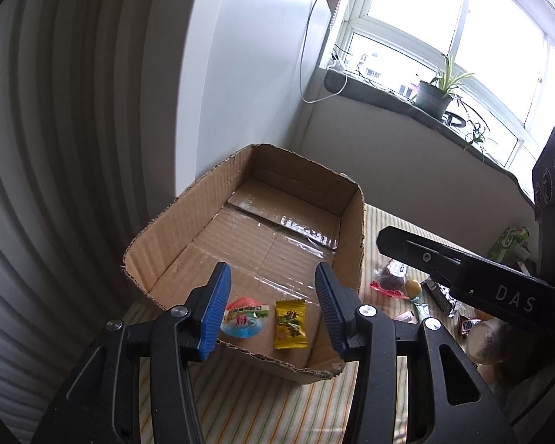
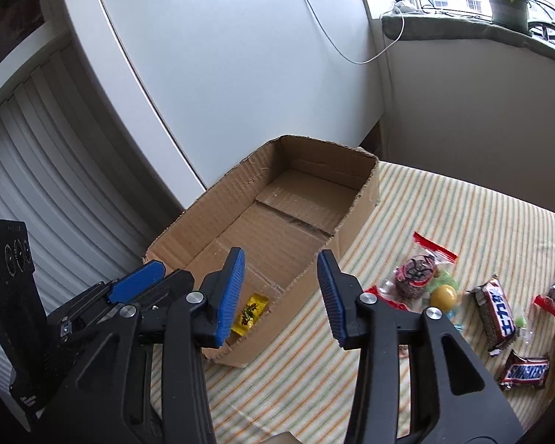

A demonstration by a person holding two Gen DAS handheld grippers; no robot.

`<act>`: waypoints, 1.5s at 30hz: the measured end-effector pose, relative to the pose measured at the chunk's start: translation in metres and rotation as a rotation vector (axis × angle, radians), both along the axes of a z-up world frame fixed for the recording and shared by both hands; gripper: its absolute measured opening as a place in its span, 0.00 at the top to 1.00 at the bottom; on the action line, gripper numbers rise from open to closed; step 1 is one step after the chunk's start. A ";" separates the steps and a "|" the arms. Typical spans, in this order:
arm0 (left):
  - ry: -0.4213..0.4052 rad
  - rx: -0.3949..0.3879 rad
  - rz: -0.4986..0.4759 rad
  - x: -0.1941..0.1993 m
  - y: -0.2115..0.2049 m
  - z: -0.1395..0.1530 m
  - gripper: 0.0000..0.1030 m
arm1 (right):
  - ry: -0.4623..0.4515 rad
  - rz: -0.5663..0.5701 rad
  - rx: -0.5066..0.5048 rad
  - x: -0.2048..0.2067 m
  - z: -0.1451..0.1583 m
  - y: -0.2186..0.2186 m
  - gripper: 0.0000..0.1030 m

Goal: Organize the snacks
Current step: 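Carry both candies into the cardboard box and open both tools, then grasp the green packet with the right tool while the left grasps the black packet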

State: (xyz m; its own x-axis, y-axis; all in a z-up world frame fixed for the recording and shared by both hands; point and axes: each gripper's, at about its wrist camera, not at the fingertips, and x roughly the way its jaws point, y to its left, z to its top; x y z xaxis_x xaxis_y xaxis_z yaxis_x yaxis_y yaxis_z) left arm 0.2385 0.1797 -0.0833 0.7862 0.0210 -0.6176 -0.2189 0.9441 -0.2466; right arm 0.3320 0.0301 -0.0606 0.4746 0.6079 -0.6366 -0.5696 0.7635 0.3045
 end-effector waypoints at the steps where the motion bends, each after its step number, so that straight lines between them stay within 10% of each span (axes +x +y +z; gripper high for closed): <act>1: -0.002 0.000 -0.005 -0.001 -0.002 0.001 0.55 | -0.005 -0.008 -0.007 -0.003 0.002 -0.008 0.59; 23: 0.069 -0.077 -0.301 -0.003 -0.127 -0.017 0.55 | 0.061 -0.334 -0.154 -0.066 -0.033 -0.225 0.59; 45: 0.222 0.009 -0.582 0.017 -0.264 -0.062 0.58 | 0.141 -0.258 -0.199 -0.086 -0.087 -0.257 0.66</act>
